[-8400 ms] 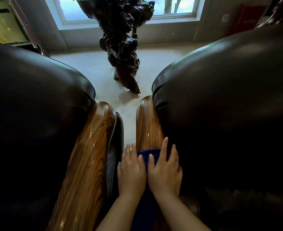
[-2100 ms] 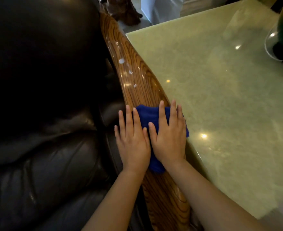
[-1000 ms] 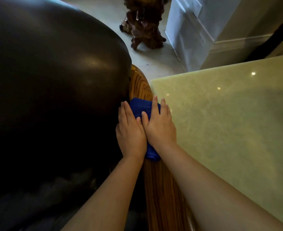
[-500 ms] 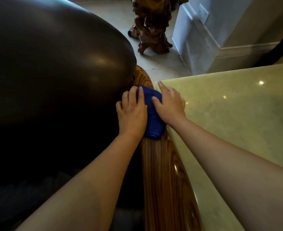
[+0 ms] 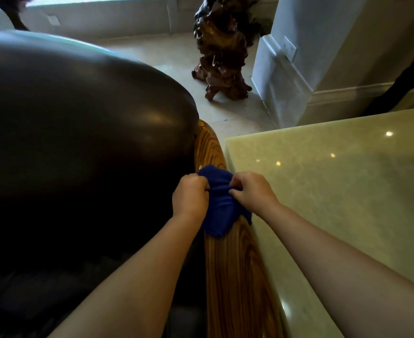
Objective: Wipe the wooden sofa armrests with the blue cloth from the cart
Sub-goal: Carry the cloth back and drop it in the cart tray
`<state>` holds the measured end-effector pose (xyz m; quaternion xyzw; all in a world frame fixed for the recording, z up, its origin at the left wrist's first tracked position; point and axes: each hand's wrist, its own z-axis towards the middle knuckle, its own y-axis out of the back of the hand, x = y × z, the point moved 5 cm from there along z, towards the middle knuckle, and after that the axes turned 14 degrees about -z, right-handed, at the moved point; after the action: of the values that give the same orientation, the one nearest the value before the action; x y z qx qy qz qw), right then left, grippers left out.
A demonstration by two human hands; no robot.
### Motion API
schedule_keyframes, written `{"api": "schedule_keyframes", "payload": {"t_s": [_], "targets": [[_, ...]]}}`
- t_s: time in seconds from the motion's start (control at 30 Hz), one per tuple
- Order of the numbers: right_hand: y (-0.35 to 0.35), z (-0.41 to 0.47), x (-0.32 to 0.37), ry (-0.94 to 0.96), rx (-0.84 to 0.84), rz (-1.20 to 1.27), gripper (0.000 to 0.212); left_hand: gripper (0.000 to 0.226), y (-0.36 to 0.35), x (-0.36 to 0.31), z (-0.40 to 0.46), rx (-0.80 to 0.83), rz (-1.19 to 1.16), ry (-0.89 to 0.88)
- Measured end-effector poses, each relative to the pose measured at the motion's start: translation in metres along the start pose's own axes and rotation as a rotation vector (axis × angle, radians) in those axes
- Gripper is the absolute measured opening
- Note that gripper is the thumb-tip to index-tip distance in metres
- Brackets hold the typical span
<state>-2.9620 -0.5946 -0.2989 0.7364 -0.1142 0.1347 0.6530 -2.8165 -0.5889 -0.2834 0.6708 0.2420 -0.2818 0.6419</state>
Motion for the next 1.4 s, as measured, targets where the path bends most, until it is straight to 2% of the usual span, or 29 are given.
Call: {"api": "schedule_keyframes", "payload": {"t_s": [0.17,0.37,0.5,0.73,0.93,1.13,1.27,1.4], "targets": [[0.027,-0.024,0.011,0.058,0.103,-0.047,0.008,0.01,0.021,-0.008,-0.018,0.115,-0.149,0.157],[0.106,-0.045,0.046,0.092,0.045,-0.004,0.003,0.01,0.092,-0.06,-0.026,0.156,-0.205,0.096],[0.169,-0.065,0.083,0.168,0.063,-0.003,0.008,0.011,0.152,-0.097,-0.042,0.167,-0.212,0.049],[0.291,-0.111,0.185,0.361,0.012,-0.036,0.007,0.011,0.292,-0.158,-0.091,0.038,-0.2,-0.04],[0.364,-0.159,0.284,0.526,-0.048,-0.059,0.009,0.013,0.412,-0.191,-0.156,-0.092,-0.148,-0.095],[0.39,-0.207,0.389,0.702,-0.035,-0.061,0.01,0.016,0.506,-0.181,-0.235,-0.18,-0.007,-0.085],[0.382,-0.24,0.465,0.865,-0.031,-0.106,0.015,0.019,0.557,-0.155,-0.29,-0.236,0.083,-0.023],[0.363,-0.285,0.544,1.026,-0.045,-0.147,0.014,0.021,0.605,-0.117,-0.359,-0.293,0.069,0.069]]}}
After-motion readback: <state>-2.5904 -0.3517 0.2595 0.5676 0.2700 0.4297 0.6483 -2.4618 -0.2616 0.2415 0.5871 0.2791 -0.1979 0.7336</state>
